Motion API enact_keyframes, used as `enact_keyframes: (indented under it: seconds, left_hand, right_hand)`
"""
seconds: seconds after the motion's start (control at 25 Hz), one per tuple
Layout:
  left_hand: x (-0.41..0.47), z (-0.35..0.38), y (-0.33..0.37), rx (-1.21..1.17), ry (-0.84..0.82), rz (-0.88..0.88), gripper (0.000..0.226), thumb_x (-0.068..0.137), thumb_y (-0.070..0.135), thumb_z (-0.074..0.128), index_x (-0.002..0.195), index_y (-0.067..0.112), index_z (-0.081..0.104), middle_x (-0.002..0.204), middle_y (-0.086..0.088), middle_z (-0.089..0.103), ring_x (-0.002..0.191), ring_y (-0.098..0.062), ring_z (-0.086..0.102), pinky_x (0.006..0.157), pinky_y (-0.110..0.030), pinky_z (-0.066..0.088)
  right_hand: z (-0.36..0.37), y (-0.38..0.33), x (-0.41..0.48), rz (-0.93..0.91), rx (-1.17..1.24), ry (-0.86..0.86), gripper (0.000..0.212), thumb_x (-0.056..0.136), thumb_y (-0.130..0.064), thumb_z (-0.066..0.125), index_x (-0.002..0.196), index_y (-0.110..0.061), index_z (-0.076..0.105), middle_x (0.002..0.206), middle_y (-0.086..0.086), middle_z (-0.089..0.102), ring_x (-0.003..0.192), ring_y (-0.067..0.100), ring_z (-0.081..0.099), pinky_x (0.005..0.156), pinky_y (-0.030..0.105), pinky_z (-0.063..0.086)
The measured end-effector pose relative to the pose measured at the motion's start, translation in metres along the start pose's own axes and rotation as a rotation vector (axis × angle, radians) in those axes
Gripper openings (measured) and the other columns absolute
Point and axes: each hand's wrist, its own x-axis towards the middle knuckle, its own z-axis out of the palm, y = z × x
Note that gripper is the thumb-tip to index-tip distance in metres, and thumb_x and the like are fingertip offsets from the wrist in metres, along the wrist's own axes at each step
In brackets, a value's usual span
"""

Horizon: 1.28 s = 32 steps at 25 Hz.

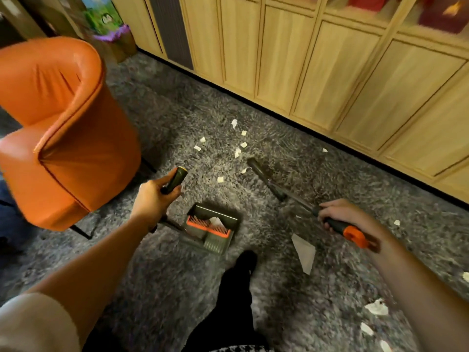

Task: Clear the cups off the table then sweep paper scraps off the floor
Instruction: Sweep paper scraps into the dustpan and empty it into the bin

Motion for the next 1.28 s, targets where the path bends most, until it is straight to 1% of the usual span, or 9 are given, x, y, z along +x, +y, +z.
enact_keyframes:
  seconds: [0.08,0.24,0.4,0.6,0.72,0.84,0.96,1.12,1.28]
  left_hand:
    - [0.047,0.006,-0.001,-0.007,0.009,-0.014,0.05,0.086,0.014,0.067,0.134,0.017,0.053,0.089,-0.008,0.07,0.06,0.004,0.047,0.052,-0.017,0.035]
    - [0.142,0.016,0.002,-0.019,-0.043,-0.045,0.049,0.085,0.009,0.067,0.132,0.014,0.055,0.107,-0.017,0.069,0.096,-0.025,0.065,0.066,-0.026,0.043]
    - [0.209,0.029,0.005,-0.013,-0.084,-0.095,0.049,0.086,0.009,0.067,0.133,0.017,0.054,0.108,-0.013,0.07,0.094,-0.025,0.065,0.068,-0.019,0.041]
    - [0.269,0.044,0.002,-0.014,-0.07,-0.155,0.047,0.084,0.006,0.069,0.129,0.013,0.058,0.106,-0.015,0.07,0.091,-0.026,0.067,0.057,0.0,0.037]
    - [0.29,0.046,-0.002,0.02,-0.072,-0.155,0.047,0.083,0.008,0.07,0.128,0.015,0.059,0.099,-0.017,0.071,0.085,-0.004,0.064,0.054,0.003,0.032]
    - [0.293,0.045,-0.008,0.034,-0.07,-0.175,0.049,0.082,0.009,0.072,0.128,0.02,0.059,0.1,-0.017,0.071,0.076,0.031,0.04,0.052,0.003,0.031]
    - [0.29,0.047,-0.014,0.041,-0.065,-0.201,0.05,0.081,0.013,0.072,0.127,0.028,0.06,0.11,-0.003,0.07,0.078,0.026,0.049,0.063,-0.001,0.041]
    - [0.289,0.048,-0.015,0.004,-0.089,-0.213,0.051,0.081,0.016,0.072,0.128,0.03,0.058,0.106,0.0,0.07,0.095,-0.004,0.059,0.091,-0.036,0.05]
    - [0.289,0.047,-0.015,0.04,-0.09,-0.197,0.048,0.083,0.021,0.07,0.128,0.032,0.059,0.08,0.004,0.068,0.057,0.016,0.052,0.057,-0.009,0.042]
  right_hand:
    - [-0.006,-0.041,0.045,0.011,0.011,0.002,0.051,0.084,0.015,0.048,0.134,0.004,0.044,0.063,0.014,0.049,0.025,0.011,0.045,0.03,0.015,0.036]
    - [-0.011,-0.128,0.133,0.036,-0.044,0.036,0.039,0.082,0.013,0.049,0.12,0.012,0.052,0.056,0.014,0.047,0.029,0.015,0.045,0.031,0.016,0.037]
    - [-0.01,-0.206,0.198,0.028,-0.13,0.082,0.015,0.082,0.012,0.05,0.075,-0.001,0.052,0.052,0.014,0.047,0.028,0.015,0.045,0.034,0.017,0.037]
    - [-0.006,-0.264,0.266,0.02,-0.246,0.071,0.022,0.082,0.008,0.053,0.065,-0.006,0.05,0.042,0.01,0.05,0.027,0.014,0.046,0.032,0.017,0.038]
    - [0.011,-0.274,0.292,-0.031,-0.426,0.001,0.017,0.083,0.003,0.056,0.069,-0.004,0.05,0.055,0.01,0.053,0.046,0.021,0.053,0.041,0.024,0.041]
    - [0.032,-0.263,0.29,-0.051,-0.597,-0.122,0.013,0.084,0.005,0.056,0.072,-0.002,0.056,0.065,0.009,0.052,0.051,0.019,0.053,0.038,0.017,0.037]
    - [0.042,-0.244,0.269,-0.044,-0.657,-0.204,0.012,0.082,0.005,0.058,0.076,-0.005,0.058,0.066,0.008,0.053,0.055,0.017,0.048,0.046,0.022,0.037]
    - [0.046,-0.235,0.236,-0.019,-0.615,-0.272,0.011,0.083,0.004,0.058,0.086,-0.007,0.06,0.062,0.005,0.051,0.05,0.013,0.047,0.043,0.019,0.039]
    - [0.052,-0.237,0.213,0.056,-0.537,-0.332,0.055,0.086,0.008,0.053,0.138,-0.005,0.041,0.067,0.009,0.052,0.035,0.01,0.048,0.034,0.016,0.039]
